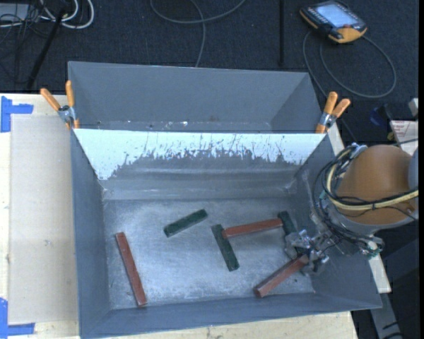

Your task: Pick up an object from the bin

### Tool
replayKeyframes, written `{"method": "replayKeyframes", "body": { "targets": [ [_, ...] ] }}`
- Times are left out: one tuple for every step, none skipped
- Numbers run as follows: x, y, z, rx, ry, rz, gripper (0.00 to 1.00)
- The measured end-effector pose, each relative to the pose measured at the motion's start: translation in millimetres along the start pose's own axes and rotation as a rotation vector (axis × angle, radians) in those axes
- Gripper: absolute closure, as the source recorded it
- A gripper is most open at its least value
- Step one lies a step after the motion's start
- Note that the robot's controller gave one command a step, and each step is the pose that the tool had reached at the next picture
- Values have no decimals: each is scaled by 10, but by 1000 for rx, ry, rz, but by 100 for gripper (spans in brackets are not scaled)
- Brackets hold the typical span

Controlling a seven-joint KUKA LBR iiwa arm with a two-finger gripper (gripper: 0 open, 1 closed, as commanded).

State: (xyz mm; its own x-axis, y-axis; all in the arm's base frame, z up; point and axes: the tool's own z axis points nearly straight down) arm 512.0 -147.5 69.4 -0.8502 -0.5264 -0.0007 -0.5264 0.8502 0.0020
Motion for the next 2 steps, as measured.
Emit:
{"method": "replayKeyframes", "body": {
  "targets": [
    [0, 0, 0, 0, 0, -1, 100],
    [-217, -223, -1584, 4, -4, -38, 100]
  ]
}}
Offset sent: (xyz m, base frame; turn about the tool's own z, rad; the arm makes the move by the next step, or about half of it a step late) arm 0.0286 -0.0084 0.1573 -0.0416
